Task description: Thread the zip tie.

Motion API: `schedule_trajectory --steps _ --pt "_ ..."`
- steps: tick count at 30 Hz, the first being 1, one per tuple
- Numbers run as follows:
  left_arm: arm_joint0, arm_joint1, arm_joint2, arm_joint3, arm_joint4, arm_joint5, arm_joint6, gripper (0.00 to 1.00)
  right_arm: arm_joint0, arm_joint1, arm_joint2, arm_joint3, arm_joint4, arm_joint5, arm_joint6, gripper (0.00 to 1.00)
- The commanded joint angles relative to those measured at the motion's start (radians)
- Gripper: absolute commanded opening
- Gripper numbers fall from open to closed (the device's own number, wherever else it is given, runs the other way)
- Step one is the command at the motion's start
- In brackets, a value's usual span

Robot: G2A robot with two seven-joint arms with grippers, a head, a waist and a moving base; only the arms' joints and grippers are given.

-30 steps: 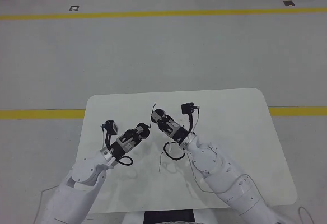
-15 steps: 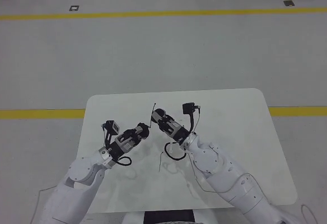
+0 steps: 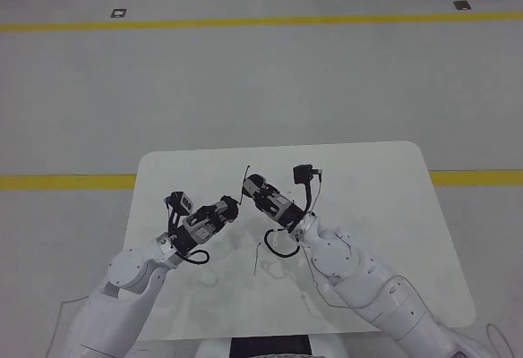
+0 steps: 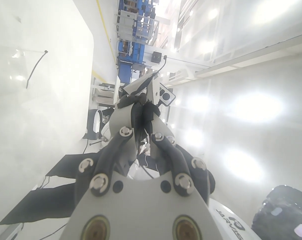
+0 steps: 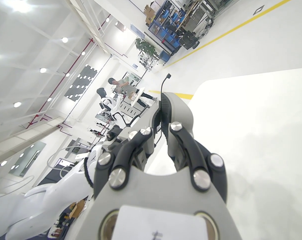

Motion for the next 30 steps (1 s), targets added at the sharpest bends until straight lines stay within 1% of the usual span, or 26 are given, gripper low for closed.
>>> schedule_trajectory --steps 1,6,14,20,26,30 --pt "-0.001 0.0 0.0 0.001 -0.006 0.0 -0.003 0.0 0.004 0.006 -0.009 0.0 0.003 0.0 -0.007 0.0" --pt "-0.002 0.002 0.002 0.001 -0.005 0.002 -0.005 0.0 0.013 0.018 -0.029 0.001 0.021 0.0 -0.022 0.0" --pt "-0.004 0.004 0.01 -0.001 0.005 0.014 -0.008 0.0 0.023 0.034 -0.046 -0.011 0.082 0.0 -0.053 0.0" --pt "-0.005 0.005 0.014 -0.001 0.0 0.017 -0.013 0.0 0.03 0.045 -0.058 -0.017 0.093 0.0 -0.061 0.0" --pt "-0.004 0.007 0.014 -0.004 -0.007 0.014 -0.018 0.0 0.038 0.055 -0.075 -0.014 0.098 0.0 -0.065 0.0" --pt "-0.002 0.008 0.012 -0.006 0.004 -0.002 -0.006 0.0 0.042 0.06 -0.083 -0.003 0.105 0.0 -0.067 0.0"
